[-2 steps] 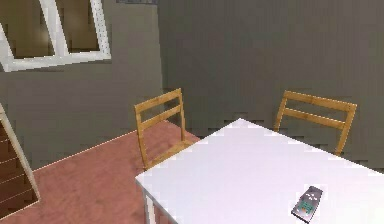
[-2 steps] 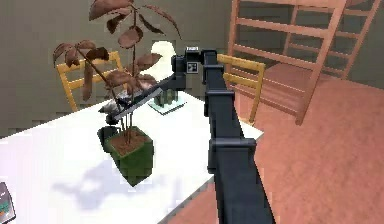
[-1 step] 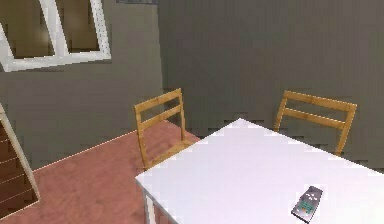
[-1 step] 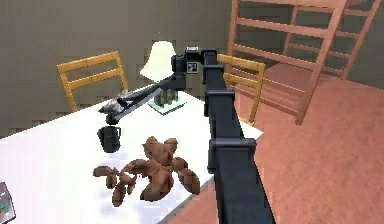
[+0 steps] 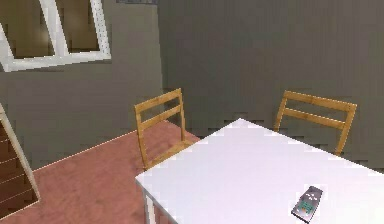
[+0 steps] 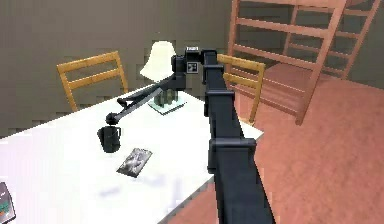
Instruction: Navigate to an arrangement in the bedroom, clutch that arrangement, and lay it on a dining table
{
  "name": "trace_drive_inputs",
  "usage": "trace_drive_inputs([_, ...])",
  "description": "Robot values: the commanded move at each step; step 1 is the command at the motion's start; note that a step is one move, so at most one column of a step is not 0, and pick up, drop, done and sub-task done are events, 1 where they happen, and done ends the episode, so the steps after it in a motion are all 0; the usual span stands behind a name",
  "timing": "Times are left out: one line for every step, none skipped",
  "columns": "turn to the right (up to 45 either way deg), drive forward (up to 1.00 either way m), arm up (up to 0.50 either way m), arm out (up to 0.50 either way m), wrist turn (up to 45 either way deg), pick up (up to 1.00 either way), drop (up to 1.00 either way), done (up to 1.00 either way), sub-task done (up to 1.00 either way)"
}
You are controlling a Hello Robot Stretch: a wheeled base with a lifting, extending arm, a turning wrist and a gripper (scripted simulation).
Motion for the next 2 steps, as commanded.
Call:
trace_drive_inputs([0.0, 0.00, 0.04, 0.00, 0.0, 0.00, 0.00, 0.00, 0.00])
trace_drive_inputs([0.0, 0.00, 0.00, -0.08, 0.0, 0.00, 0.00, 0.00, 0.00])
